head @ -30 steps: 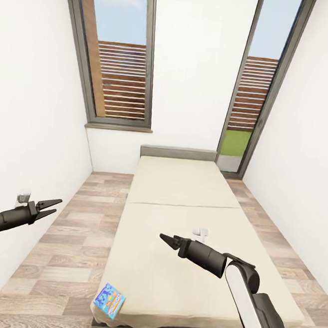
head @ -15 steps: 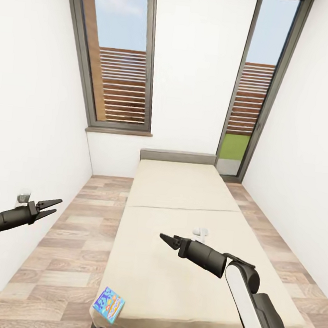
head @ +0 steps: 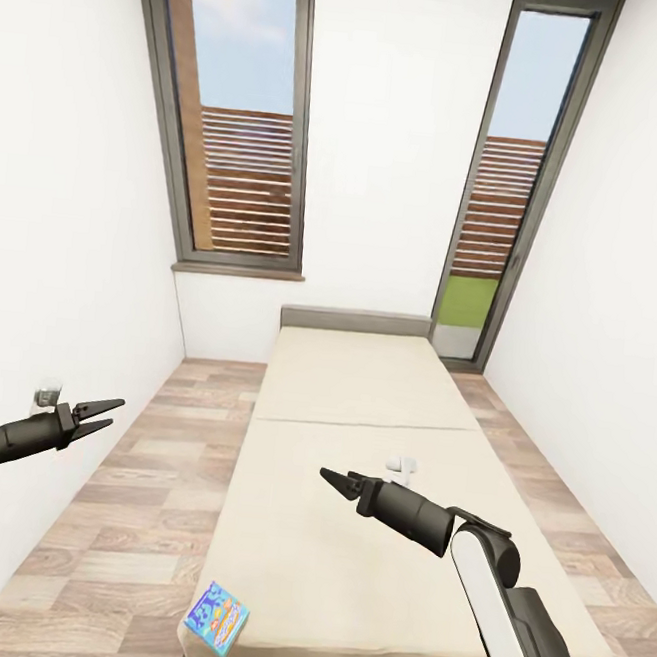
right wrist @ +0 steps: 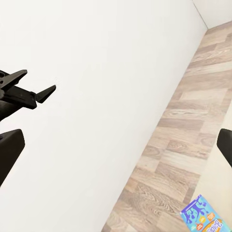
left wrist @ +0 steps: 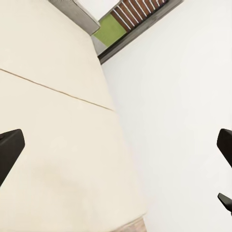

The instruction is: Put all the toys in the child's room - the three board games (two on the bed and one on the table), the two jigsaw puzzles on the table, and the tennis ball on the table - inside the toy box on the table in the child's room.

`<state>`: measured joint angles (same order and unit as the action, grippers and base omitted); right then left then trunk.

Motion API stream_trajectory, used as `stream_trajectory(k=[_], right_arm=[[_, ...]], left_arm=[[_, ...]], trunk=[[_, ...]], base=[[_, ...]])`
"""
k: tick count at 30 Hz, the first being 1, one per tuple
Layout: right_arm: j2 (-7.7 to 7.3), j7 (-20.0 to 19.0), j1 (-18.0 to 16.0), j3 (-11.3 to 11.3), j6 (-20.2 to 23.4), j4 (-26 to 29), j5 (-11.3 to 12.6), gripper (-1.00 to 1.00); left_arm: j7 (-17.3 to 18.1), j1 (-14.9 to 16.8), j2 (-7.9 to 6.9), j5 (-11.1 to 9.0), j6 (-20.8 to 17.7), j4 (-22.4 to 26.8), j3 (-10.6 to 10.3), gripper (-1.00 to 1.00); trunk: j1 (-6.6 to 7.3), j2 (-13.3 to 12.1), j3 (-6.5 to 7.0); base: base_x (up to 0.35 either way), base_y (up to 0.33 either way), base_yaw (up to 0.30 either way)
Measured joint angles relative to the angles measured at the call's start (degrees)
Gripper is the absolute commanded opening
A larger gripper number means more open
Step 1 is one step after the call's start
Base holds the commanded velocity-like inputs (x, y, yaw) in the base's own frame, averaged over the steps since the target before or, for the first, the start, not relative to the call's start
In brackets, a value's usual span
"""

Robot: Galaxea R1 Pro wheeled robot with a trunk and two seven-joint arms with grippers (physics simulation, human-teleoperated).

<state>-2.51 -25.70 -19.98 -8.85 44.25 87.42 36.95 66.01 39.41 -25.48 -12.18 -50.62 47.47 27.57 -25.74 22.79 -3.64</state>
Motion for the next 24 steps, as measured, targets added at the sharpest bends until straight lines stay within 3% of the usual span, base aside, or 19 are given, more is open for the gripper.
stream_trajectory(k=[20, 24], right_arm=[[0.0, 0.0, 0.0, 0.25, -0.12, -0.04, -0.02, 1.0], [-0.01, -0.01, 0.0, 0.21, -2.12, -0.84, -0.08, 1.0]], left_arm=[[0.0, 0.0, 0.0, 0.01, 0.0, 0.01, 0.0, 1.0], [0.0, 0.0, 0.0, 0.01, 0.01, -0.02, 0.0, 1.0]], trunk=[[0.0, -0.01, 1.1], [0.0, -0.01, 1.11]], base=[[0.0, 0.0, 0.0], [0.0, 0.0, 0.0]])
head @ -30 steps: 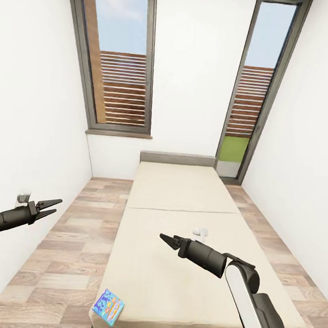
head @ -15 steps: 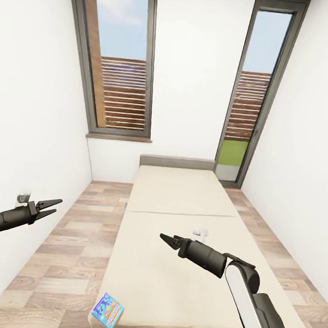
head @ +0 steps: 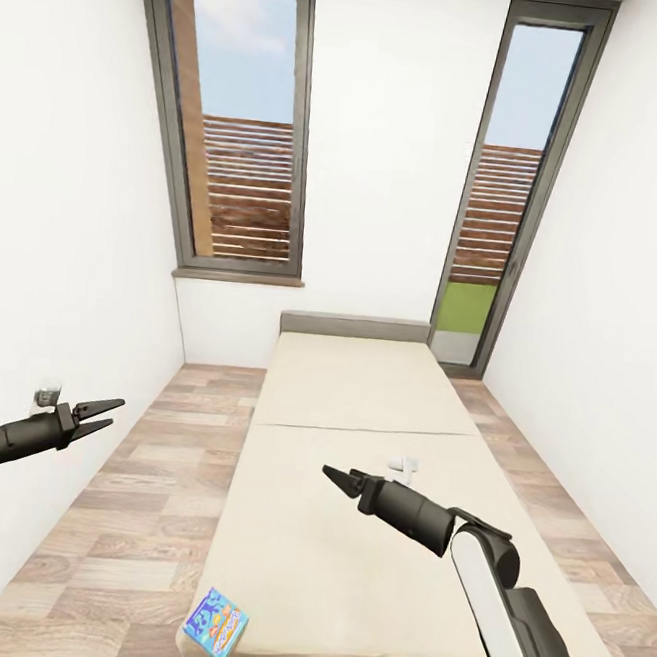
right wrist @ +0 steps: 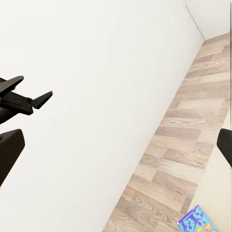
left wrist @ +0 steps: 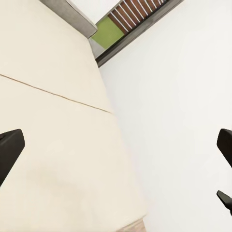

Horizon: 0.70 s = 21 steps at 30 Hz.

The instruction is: Put all the toys in the child's room - the three board games (two on the bed and one on the table), the two jigsaw puzzles on the table, and the tennis ball on the table - inside the toy box on the table in the child's room.

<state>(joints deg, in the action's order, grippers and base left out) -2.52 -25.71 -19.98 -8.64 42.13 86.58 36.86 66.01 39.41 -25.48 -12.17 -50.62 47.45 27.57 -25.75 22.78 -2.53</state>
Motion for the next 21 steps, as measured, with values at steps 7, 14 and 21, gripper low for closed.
stream_trajectory(k=[7, 14, 21], right_arm=[[0.0, 1.71, 0.0, -0.13, -1.56, -2.12, 0.05, 1.0], [0.0, 2.59, 0.0, -0.12, -1.67, -2.34, 0.14, 1.0], [0.0, 2.67, 0.0, 0.08, -1.6, -1.93, 0.2, 1.0]], left_arm=[[-0.04, 0.0, 0.0, 0.0, 0.0, 0.03, 0.0, 1.0], [-0.04, 0.0, 0.0, 0.0, 0.0, 0.02, 0.0, 1.0], [0.0, 0.0, 0.0, 0.0, 0.0, 0.03, 0.0, 1.0]], trunk=[[0.0, 0.0, 0.0], [0.0, 0.0, 0.0], [0.0, 0.0, 0.0]], base=[[0.0, 0.0, 0.0], [0.0, 0.0, 0.0], [0.0, 0.0, 0.0]])
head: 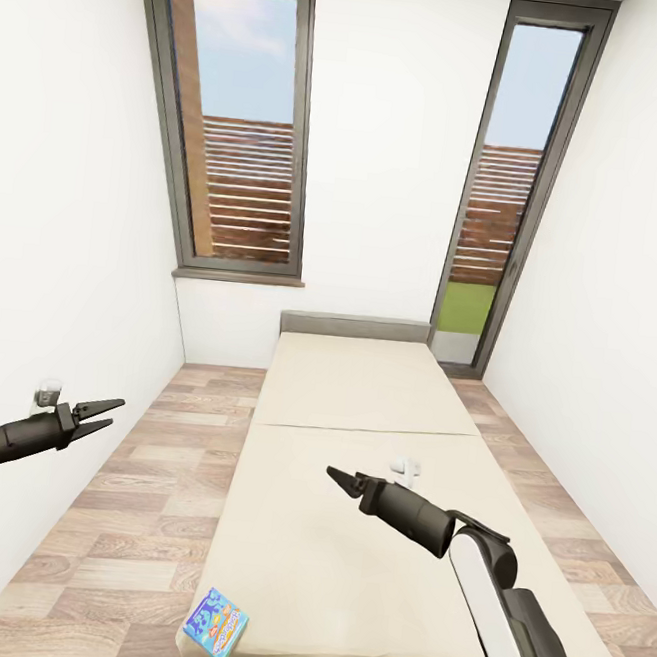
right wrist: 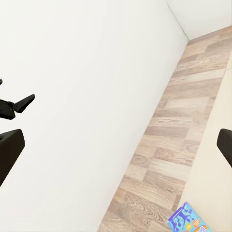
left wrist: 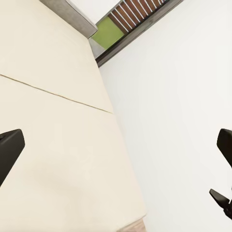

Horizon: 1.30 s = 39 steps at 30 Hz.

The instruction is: Put all the toys in the child's room - the three board games (two on the bed and one on the table), the two jigsaw puzzles on the table, and the tennis ball on the table - inside the toy box on the table in the child's room.

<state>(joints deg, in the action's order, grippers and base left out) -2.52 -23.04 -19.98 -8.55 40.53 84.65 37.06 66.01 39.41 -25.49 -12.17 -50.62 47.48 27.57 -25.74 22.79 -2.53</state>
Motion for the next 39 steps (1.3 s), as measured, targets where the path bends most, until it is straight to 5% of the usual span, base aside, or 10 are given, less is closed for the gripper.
stream_trajectory(k=[23, 39], right_arm=[[0.08, 0.14, 0.0, 0.54, -0.49, -0.83, 0.23, 1.0], [0.19, 0.21, 0.0, 2.31, -0.57, -6.86, 0.86, 1.0]], left_arm=[[0.0, 0.0, -0.02, 0.0, 0.0, -0.02, 0.0, 1.0], [0.0, 0.0, 0.0, 0.01, 0.0, -0.01, 0.0, 1.0]], trunk=[[0.0, 0.0, 0.0], [-0.01, -0.01, 0.0]], base=[[0.0, 0.0, 0.0], [-0.012, 0.098, 0.0]])
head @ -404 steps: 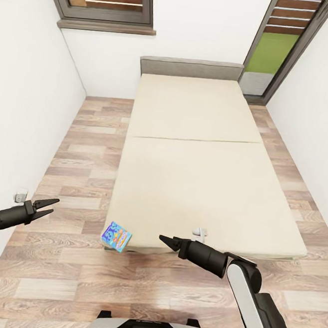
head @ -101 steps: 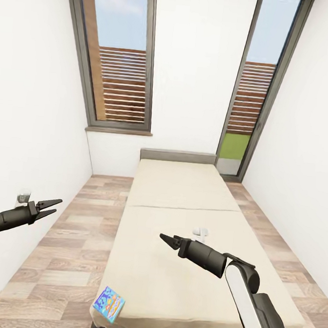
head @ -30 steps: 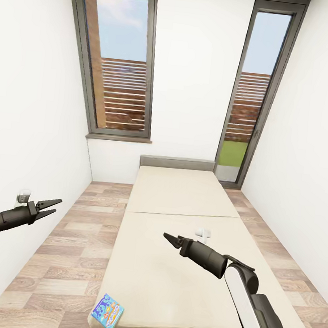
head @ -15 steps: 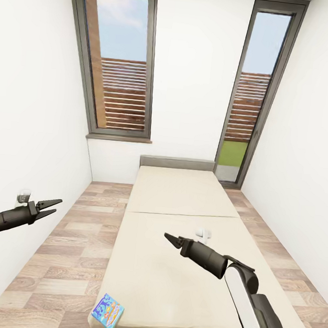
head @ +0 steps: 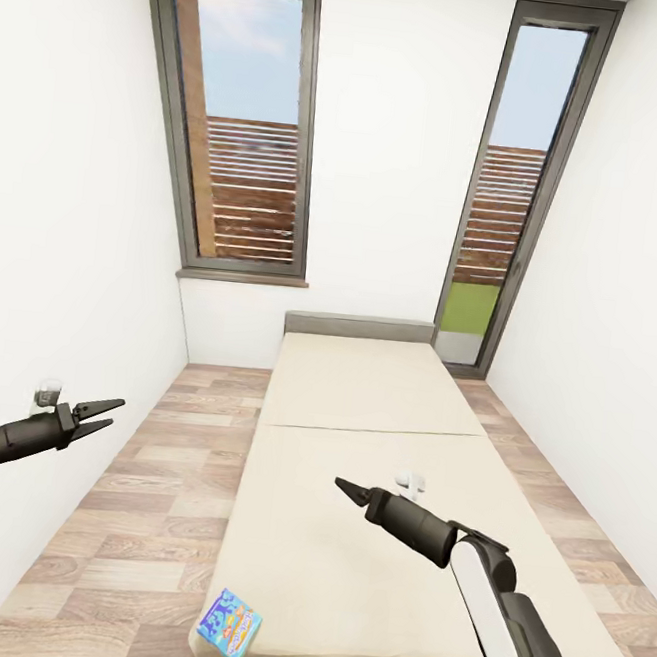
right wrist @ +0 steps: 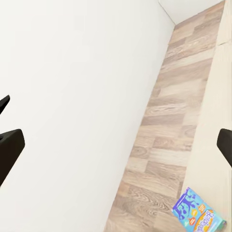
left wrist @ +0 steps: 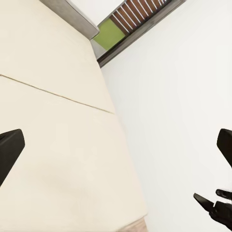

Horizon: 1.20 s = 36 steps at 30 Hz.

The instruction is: Put all the toys in the child's room - the three board games (two on the bed and one on the table), the two jigsaw puzzles on the table, and the tennis ball on the table - inside the toy box on the table in the child's room.

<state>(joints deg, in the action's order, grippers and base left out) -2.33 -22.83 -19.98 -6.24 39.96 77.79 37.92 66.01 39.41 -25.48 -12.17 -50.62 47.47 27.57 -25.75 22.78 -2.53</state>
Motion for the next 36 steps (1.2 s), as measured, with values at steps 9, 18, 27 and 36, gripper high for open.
stream_trajectory(k=[9, 18, 27, 36], right_arm=[[1.33, 0.02, 0.0, 2.37, -0.02, -0.55, -0.01, 1.0], [2.08, 4.35, 0.0, 2.51, -3.3, -0.58, 0.01, 1.0], [2.17, 6.53, 0.0, 2.46, -4.37, -0.66, 0.12, 1.0], [2.17, 6.69, 0.0, 2.41, -8.18, -2.37, 0.01, 1.0]], left_arm=[[0.06, 0.0, 0.01, 0.04, 0.02, 0.0, 0.01, 1.0], [0.01, 0.0, 0.0, 0.0, 0.0, 0.0, 0.0, 1.0], [-0.03, 0.0, 0.0, -0.01, 0.0, 0.0, 0.0, 1.0], [-0.16, 0.0, 0.0, 0.0, 0.0, 0.0, 0.0, 1.0]], trunk=[[-0.02, 0.0, 0.0], [-0.02, 0.0, 0.0], [-0.01, 0.01, 0.0], [0.0, 0.01, 0.0]], base=[[-0.23, 0.068, 0.0], [-0.31, 0.035, 0.0], [-0.248, 0.004, 0.0], [-0.039, 0.0, 0.0]])
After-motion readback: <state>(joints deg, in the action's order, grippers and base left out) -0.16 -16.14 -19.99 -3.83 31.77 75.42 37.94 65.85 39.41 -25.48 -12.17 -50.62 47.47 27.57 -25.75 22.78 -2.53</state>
